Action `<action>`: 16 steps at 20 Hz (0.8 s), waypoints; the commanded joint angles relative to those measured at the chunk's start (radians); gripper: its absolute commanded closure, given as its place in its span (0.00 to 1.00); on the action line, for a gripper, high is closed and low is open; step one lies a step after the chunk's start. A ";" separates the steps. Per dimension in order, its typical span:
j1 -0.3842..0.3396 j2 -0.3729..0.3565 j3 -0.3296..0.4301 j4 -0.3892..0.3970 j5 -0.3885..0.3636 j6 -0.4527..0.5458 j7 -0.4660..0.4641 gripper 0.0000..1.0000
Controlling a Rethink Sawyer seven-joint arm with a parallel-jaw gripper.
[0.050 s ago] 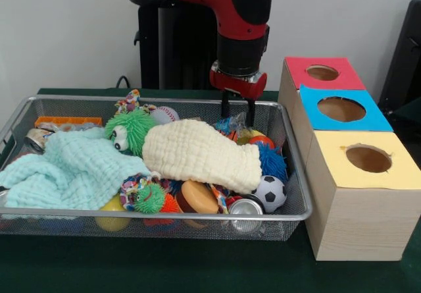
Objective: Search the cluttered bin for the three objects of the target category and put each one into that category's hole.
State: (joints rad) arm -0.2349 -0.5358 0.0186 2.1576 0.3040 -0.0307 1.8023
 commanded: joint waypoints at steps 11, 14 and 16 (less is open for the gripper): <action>-0.068 0.203 0.112 -0.049 -0.120 -0.018 0.127 0.00; -0.070 0.208 0.117 -0.056 -0.143 -0.041 0.127 0.00; -0.069 0.212 0.117 -0.064 -0.160 -0.063 0.129 0.00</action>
State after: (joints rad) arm -0.2701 -0.4987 0.0643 2.1361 0.1978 -0.0606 1.8021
